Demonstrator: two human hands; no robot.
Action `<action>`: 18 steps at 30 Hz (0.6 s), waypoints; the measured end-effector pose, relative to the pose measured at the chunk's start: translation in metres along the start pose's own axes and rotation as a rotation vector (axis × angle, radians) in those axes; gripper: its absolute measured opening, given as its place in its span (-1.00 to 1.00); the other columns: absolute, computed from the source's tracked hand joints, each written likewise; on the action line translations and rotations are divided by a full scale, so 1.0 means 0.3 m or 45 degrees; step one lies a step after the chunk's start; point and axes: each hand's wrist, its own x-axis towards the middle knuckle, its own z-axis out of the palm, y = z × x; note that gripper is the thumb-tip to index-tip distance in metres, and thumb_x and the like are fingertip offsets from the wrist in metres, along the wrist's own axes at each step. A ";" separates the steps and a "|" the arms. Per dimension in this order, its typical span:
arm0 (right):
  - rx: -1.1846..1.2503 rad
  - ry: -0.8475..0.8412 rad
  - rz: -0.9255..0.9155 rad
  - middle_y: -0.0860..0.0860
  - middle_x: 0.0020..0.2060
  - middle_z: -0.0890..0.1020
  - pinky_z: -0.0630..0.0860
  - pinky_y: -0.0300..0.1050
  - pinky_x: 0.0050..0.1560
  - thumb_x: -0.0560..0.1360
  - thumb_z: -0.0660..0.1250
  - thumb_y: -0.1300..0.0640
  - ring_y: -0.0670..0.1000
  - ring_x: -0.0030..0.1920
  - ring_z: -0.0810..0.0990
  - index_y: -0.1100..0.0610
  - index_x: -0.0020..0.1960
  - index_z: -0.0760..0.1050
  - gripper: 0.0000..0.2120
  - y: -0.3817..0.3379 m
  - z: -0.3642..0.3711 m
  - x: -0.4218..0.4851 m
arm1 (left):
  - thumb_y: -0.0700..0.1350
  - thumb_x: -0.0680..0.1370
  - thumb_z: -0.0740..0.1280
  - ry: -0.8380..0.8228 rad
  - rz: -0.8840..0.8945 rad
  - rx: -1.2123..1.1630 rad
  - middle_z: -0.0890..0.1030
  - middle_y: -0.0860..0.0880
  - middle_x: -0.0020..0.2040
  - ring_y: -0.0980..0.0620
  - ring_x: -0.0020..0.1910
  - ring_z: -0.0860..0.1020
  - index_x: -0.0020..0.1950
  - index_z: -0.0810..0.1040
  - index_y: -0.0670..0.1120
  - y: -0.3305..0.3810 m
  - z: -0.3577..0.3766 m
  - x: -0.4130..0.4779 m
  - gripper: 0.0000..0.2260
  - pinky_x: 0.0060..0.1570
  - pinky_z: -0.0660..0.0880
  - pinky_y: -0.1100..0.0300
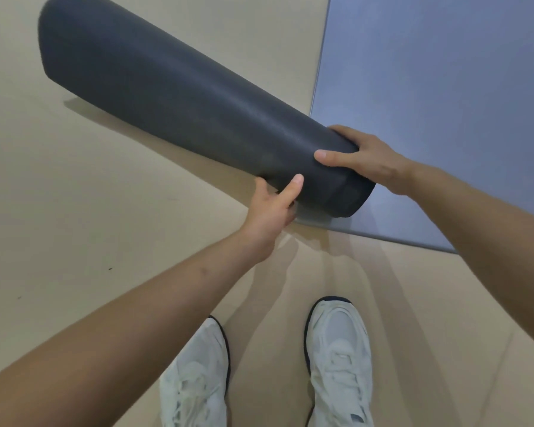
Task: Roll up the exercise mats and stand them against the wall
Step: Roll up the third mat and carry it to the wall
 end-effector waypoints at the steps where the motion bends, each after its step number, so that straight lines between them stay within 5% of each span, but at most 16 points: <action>1: 0.029 0.023 0.005 -0.20 0.21 0.62 0.58 -0.12 0.19 0.37 0.51 -0.35 -0.10 0.17 0.63 -0.28 0.38 0.48 -0.39 -0.003 0.003 -0.004 | -0.04 0.68 0.36 0.036 0.014 -0.029 0.54 0.26 0.20 0.03 0.27 0.60 0.53 0.28 0.07 -0.001 0.006 0.002 -0.54 -0.12 0.62 0.38; 5: 0.121 -0.008 0.095 -0.15 0.21 0.62 0.62 -0.12 0.05 0.34 0.50 -0.40 -0.06 0.10 0.67 -0.24 0.44 0.45 -0.28 -0.023 0.050 -0.050 | -0.03 0.63 0.43 0.200 0.087 -0.025 0.58 0.32 0.20 0.13 0.27 0.60 0.52 0.35 0.09 -0.020 -0.024 -0.045 -0.51 0.13 0.60 0.25; 9: 0.272 -0.145 0.268 -0.12 0.15 0.64 0.65 0.04 0.03 0.43 0.42 -0.39 0.00 0.08 0.67 -0.32 0.24 0.52 -0.58 -0.063 0.165 -0.155 | 0.06 0.61 0.45 0.322 0.117 0.063 0.59 0.49 0.07 0.40 0.07 0.55 0.61 0.27 0.16 -0.030 -0.121 -0.163 -0.39 0.30 0.49 0.10; 11: 0.414 -0.171 0.346 -0.09 0.09 0.67 0.65 0.08 0.06 0.47 0.40 -0.35 0.02 0.07 0.68 -0.24 0.10 0.58 -0.71 -0.091 0.238 -0.212 | 0.08 0.61 0.44 0.327 0.106 0.048 0.56 0.30 0.29 0.31 0.13 0.54 0.69 0.08 0.17 -0.022 -0.166 -0.228 -0.25 0.28 0.53 0.05; 13: 0.590 -0.205 0.437 -0.05 -0.02 0.73 0.64 0.11 0.11 0.49 0.39 -0.35 0.05 0.04 0.71 -0.10 0.10 0.62 -0.63 -0.136 0.305 -0.265 | 0.11 0.59 0.45 0.339 0.113 0.027 0.47 0.16 0.46 0.14 0.26 0.57 0.69 0.02 0.25 -0.001 -0.214 -0.290 -0.20 0.25 0.58 0.00; 18: 0.674 -0.253 0.428 0.05 0.03 0.76 0.61 0.30 0.19 0.46 0.32 -0.45 0.19 0.11 0.71 -0.03 0.15 0.61 -0.45 -0.319 0.348 -0.363 | 0.14 0.58 0.45 0.349 0.199 0.145 0.40 0.21 0.49 0.03 0.41 0.51 0.68 0.07 0.23 0.139 -0.297 -0.445 -0.21 0.26 0.55 0.03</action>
